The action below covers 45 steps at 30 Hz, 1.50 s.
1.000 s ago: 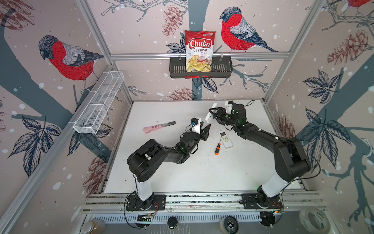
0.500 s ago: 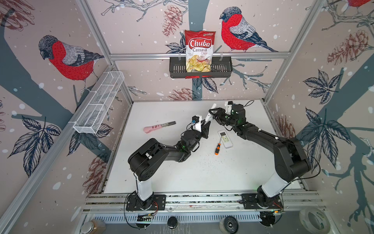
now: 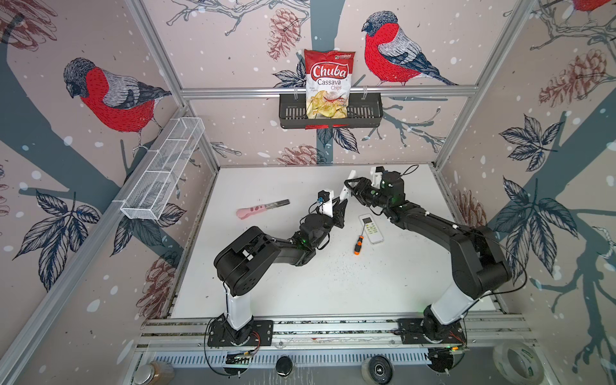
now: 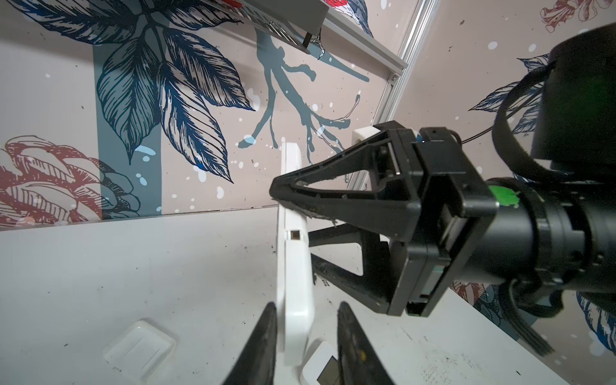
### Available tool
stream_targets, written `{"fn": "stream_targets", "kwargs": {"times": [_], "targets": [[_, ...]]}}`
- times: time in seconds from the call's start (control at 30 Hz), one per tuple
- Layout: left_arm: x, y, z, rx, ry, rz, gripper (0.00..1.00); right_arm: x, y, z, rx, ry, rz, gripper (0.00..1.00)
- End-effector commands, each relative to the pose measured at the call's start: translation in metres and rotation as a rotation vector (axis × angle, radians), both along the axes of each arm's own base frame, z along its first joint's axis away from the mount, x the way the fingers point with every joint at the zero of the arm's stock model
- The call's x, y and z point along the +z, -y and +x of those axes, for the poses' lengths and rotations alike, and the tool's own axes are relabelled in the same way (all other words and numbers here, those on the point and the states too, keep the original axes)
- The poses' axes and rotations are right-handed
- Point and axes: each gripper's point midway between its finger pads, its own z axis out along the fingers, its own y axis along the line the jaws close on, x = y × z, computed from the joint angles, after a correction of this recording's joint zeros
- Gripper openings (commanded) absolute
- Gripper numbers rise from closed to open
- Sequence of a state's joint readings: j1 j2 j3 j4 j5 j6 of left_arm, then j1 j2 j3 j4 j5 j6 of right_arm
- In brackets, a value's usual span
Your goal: Unload the batteries from the remote control
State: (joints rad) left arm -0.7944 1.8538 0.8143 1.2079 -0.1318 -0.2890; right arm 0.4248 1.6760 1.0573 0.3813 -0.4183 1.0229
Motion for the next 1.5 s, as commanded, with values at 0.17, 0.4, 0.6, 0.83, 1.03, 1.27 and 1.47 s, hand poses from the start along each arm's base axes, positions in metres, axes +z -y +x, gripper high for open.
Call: {"fn": "stream_targets", "kwargs": {"times": [0.17,0.4,0.6,0.83,1.03,1.27,1.47], "targets": [[-0.001,0.0,-0.011,-0.032,0.007,-0.041,0.31,0.01,-0.001,0.005,-0.001,0.042,0.015,0.35],[0.002,0.0,-0.01,-0.031,0.013,-0.045,0.31,0.008,-0.003,0.004,0.003,0.04,0.018,0.35],[0.007,0.002,-0.009,-0.032,0.022,-0.046,0.3,0.008,-0.004,0.003,0.002,0.039,0.017,0.35],[0.008,0.004,-0.01,-0.042,0.021,-0.052,0.3,0.007,-0.005,0.004,0.002,0.038,0.018,0.35],[0.009,0.007,-0.01,-0.052,0.018,-0.057,0.28,0.004,-0.005,0.005,0.001,0.033,0.017,0.35],[0.007,0.012,-0.009,-0.065,0.013,-0.062,0.27,0.003,-0.005,0.005,0.0,0.03,0.017,0.35],[0.007,0.003,-0.011,-0.032,0.013,-0.062,0.27,0.001,-0.002,0.005,-0.002,0.029,0.011,0.35]]}}
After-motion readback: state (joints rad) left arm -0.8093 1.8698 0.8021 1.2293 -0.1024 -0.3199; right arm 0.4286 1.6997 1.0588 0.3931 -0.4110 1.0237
